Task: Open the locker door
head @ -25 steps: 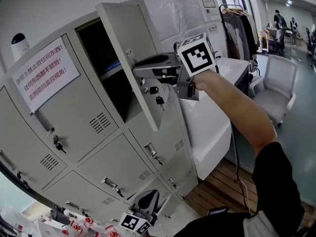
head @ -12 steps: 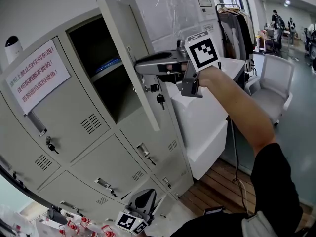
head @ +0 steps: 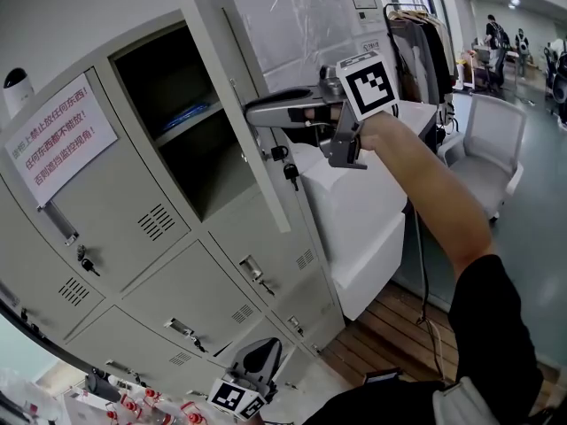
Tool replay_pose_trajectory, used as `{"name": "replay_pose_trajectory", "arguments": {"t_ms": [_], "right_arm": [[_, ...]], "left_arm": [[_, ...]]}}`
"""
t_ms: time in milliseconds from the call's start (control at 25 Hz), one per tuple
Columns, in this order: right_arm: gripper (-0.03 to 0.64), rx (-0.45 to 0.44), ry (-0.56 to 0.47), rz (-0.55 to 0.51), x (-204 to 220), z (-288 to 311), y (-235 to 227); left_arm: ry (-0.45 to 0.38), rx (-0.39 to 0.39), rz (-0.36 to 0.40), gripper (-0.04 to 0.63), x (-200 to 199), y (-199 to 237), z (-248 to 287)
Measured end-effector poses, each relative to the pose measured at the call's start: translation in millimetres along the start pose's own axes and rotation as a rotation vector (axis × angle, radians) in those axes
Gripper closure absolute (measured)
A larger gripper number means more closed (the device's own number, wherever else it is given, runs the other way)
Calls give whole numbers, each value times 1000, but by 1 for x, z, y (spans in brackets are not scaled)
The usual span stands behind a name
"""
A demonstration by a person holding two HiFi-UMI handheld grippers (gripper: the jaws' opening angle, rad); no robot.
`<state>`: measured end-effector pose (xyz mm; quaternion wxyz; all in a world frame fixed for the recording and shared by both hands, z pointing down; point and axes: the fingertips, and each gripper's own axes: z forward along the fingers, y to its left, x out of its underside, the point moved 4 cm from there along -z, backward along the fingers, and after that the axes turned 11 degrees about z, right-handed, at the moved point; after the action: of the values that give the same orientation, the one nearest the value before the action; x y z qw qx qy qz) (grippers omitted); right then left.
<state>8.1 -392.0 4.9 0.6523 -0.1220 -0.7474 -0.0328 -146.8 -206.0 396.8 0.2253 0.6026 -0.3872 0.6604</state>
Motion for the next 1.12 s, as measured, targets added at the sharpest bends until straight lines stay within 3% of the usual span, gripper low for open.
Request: {"name": "replay_pose_trajectory", "arguments": {"t_ms": [880, 1120], "right_arm": [[531, -116, -42, 65, -3, -44, -6], [551, -114, -60, 74, -4, -56, -11]], "left_arm": [[26, 17, -5, 580, 3, -9, 18], [36, 23, -6, 580, 4, -14, 23]]}}
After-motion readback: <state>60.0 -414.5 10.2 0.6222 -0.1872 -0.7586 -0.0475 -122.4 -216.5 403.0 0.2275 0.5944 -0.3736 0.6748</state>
